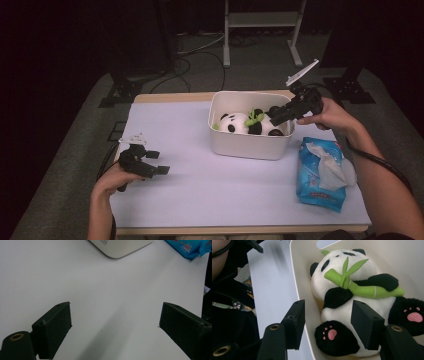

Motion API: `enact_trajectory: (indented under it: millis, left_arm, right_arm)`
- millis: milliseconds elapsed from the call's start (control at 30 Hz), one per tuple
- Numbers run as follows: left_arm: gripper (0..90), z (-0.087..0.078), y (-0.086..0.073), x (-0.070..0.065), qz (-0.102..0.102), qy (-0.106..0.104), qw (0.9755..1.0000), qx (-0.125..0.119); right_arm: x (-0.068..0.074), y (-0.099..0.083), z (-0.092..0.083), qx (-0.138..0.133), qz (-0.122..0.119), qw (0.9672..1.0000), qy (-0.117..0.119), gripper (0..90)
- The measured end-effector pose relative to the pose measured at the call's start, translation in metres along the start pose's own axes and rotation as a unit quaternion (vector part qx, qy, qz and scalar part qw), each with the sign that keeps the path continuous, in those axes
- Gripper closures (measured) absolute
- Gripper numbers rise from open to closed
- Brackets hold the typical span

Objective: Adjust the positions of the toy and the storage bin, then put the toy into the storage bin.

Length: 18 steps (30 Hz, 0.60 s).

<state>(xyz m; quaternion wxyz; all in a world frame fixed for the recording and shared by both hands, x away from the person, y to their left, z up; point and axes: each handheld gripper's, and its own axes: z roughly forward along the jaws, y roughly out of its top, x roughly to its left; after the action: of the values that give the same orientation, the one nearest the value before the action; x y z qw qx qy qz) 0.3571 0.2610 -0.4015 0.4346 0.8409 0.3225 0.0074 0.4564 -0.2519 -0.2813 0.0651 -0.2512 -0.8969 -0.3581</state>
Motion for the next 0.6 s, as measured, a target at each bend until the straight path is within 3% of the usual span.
enact_trajectory:
  millis: [600]
  left_arm:
    - [9.6, -0.004, -0.003, -0.002, -0.001, 0.008, 1.0000, 0.001]
  right_arm:
    - [0.005, -0.021, -0.018, -0.014, 0.013, 0.9997, -0.012, 44.0]
